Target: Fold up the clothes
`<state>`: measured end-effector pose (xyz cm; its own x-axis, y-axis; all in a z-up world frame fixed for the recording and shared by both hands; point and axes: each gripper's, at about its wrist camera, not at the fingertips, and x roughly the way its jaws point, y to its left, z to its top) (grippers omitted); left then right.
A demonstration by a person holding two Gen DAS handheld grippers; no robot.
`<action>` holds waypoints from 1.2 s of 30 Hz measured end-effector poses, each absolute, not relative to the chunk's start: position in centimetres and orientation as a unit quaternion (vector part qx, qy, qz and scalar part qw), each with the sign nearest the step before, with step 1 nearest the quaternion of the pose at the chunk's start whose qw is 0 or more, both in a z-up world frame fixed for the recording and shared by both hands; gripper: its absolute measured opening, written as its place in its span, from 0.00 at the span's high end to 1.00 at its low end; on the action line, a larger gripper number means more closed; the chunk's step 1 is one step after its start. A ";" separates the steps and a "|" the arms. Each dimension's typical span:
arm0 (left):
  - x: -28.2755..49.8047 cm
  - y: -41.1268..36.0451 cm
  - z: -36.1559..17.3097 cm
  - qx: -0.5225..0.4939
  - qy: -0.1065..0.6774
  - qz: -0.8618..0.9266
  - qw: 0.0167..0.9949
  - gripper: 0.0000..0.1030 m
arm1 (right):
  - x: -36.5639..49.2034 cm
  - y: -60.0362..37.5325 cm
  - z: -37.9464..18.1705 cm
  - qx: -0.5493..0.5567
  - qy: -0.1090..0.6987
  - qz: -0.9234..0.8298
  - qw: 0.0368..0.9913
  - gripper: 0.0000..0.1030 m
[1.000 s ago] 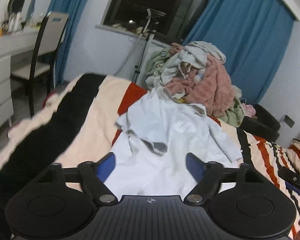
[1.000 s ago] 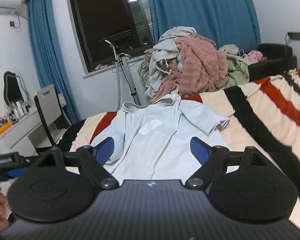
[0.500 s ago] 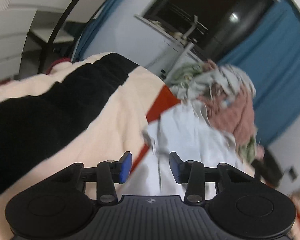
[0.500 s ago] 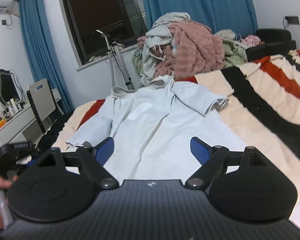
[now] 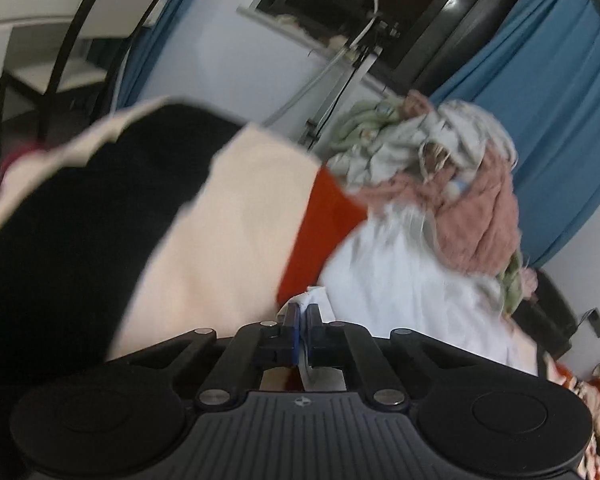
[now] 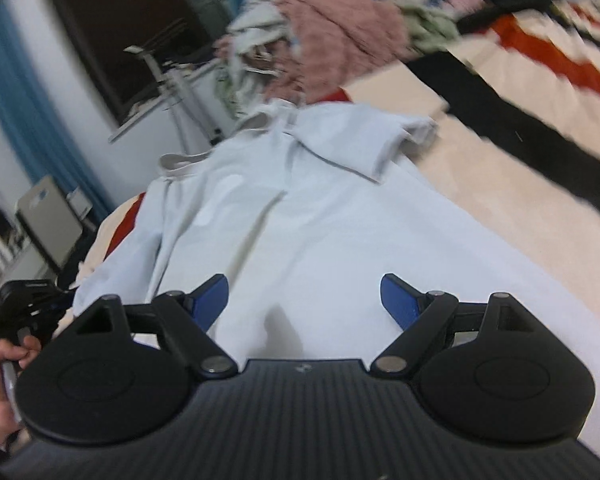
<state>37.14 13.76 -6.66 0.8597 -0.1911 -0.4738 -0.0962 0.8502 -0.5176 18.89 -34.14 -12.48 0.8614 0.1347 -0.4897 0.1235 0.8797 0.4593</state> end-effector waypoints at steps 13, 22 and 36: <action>57.4 19.8 -2.0 -0.075 0.253 0.196 0.944 0.99 | 20.2 -30.5 -11.3 0.112 0.204 -0.041 0.972 0.18; 56.9 19.4 -5.5 -0.100 0.278 0.143 0.944 0.58 | 22.2 -27.2 -12.1 0.038 0.186 -0.013 0.982 0.18; 28.4 13.6 1.9 -0.097 0.286 0.027 0.953 0.40 | 18.6 -27.9 -9.4 0.055 0.145 0.007 0.988 0.18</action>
